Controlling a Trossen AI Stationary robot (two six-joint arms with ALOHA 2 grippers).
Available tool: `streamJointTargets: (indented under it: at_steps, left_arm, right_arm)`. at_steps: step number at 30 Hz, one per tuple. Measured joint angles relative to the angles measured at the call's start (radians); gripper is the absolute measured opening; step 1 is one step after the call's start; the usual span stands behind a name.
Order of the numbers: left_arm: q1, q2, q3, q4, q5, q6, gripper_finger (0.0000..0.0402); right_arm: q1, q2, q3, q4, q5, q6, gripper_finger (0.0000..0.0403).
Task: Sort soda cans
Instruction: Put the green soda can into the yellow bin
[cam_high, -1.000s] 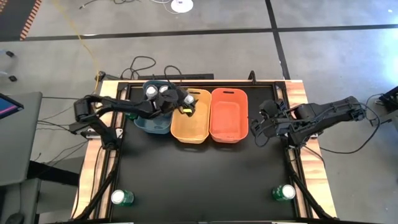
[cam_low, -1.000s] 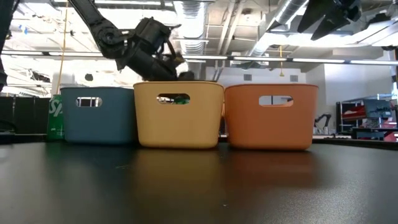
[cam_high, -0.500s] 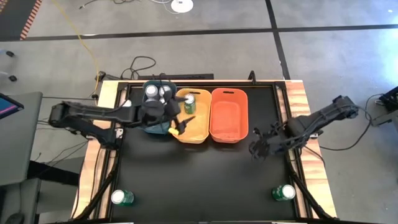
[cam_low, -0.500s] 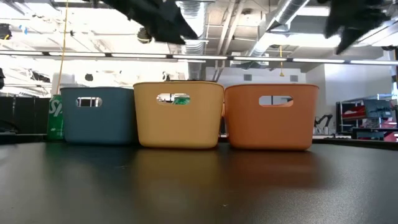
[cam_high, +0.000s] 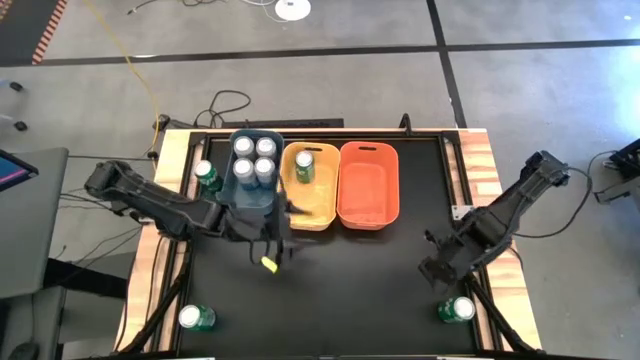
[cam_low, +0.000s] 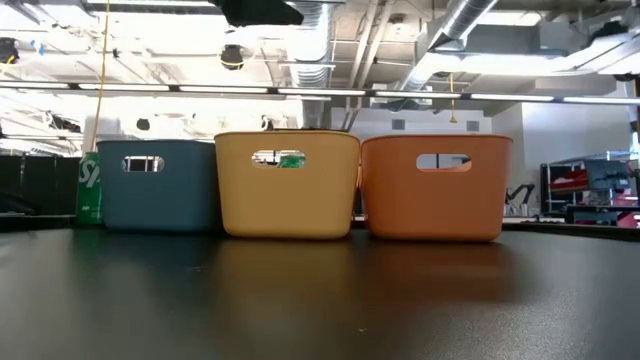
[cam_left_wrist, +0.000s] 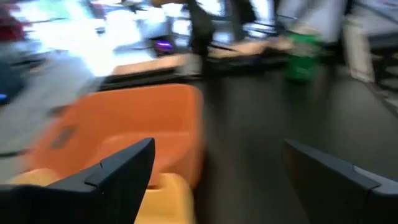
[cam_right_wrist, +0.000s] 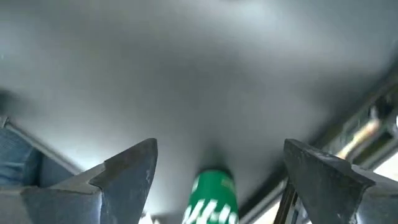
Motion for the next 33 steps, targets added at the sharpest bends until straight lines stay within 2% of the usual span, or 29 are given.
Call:
streamJointTargets:
  at_steps: [3, 8, 15, 22, 29, 33]
  left_arm:
    - [-0.048, 0.065, 0.0, 0.035, 0.084, 0.009, 0.0343]
    - [-0.111, 0.155, 0.0, 0.123, 0.089, 0.022, 0.0343]
    - [-0.186, 0.237, 0.0, 0.13, 0.133, 0.053, 0.0343]
    - [-0.24, 0.247, 0.0, 0.128, 0.133, -0.035, 0.0343]
    - [-0.281, 0.247, 0.0, 0.134, 0.134, -0.044, 0.0343]
    - [-0.288, 0.247, 0.0, 0.145, 0.133, -0.044, 0.0343]
  right_arm:
    - [0.053, 0.0, 0.027, 0.004, -0.068, 0.087, 0.0368]
    - [0.135, 0.002, 0.038, -0.001, -0.14, 0.237, 0.0368]
    - [0.288, 0.061, 0.038, 0.051, -0.261, 0.422, 0.0368]
    - [0.373, 0.128, 0.038, 0.083, -0.254, 0.564, 0.0368]
    - [0.397, 0.209, 0.038, 0.17, -0.212, 0.511, 0.0368]
    - [0.396, 0.248, 0.038, 0.161, -0.183, 0.5, 0.0368]
